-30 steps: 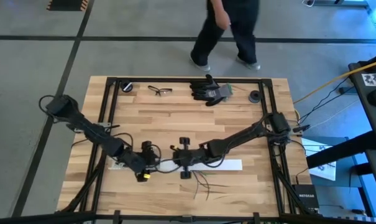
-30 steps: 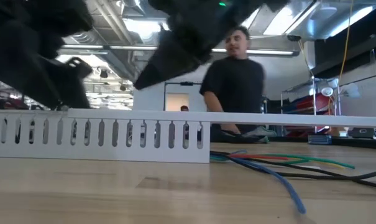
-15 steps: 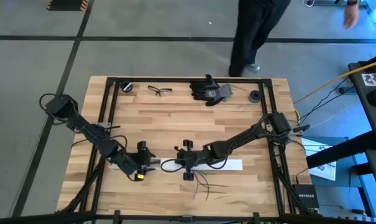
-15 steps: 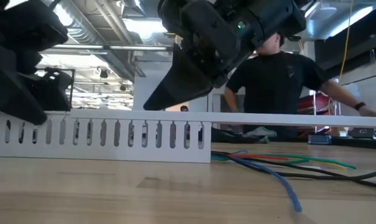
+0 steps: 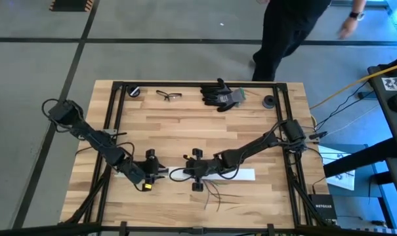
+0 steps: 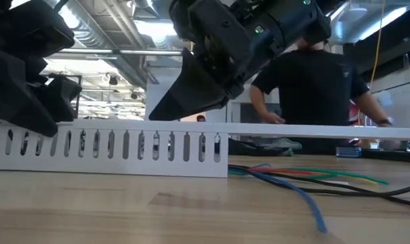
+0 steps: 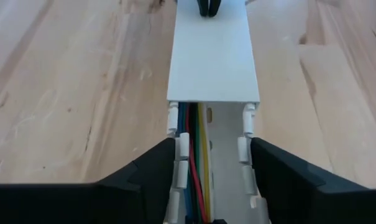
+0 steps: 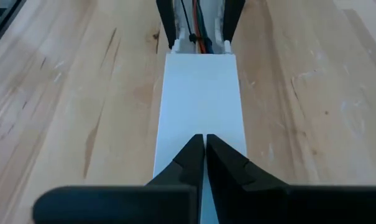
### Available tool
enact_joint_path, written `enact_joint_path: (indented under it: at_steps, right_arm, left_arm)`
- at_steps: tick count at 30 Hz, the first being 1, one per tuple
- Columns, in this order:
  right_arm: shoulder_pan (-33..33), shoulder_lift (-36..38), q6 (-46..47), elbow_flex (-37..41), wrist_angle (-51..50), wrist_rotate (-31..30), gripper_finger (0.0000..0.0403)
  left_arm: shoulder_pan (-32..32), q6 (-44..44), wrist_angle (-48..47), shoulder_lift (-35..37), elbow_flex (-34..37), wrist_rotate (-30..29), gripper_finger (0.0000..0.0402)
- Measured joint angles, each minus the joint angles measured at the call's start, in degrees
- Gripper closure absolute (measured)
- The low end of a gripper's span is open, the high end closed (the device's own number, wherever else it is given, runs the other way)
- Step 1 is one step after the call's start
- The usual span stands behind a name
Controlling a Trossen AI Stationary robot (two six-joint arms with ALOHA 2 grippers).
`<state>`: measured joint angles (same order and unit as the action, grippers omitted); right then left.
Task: Ziptie cables
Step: Close the cable duct
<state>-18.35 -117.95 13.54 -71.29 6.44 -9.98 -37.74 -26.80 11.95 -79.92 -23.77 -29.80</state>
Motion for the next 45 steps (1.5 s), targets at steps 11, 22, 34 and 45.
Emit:
enact_joint_path:
  at_steps: [11,22,34,45]
  right_arm:
    - [2.93,-8.39,-1.26,-9.54,1.62,3.22,0.0398]
    - [2.79,-3.81,-6.79,-10.93,-10.61,0.44,0.0398]
    - [-0.82,14.64,-4.46,16.41,5.87,-6.37,0.0398]
    - [-0.27,17.42,-0.79,23.45,21.35,-4.96,0.0398]
  left_arm:
    - [-0.02,-0.01,4.06,-3.46,-0.02,-0.23,0.0203]
    - [3.06,0.1,6.99,-3.75,-0.13,0.92,0.016]
    - [8.85,6.06,6.0,-4.0,-7.23,2.99,0.0125]
    - [5.77,1.35,-18.36,0.2,-17.35,2.71,0.0125]
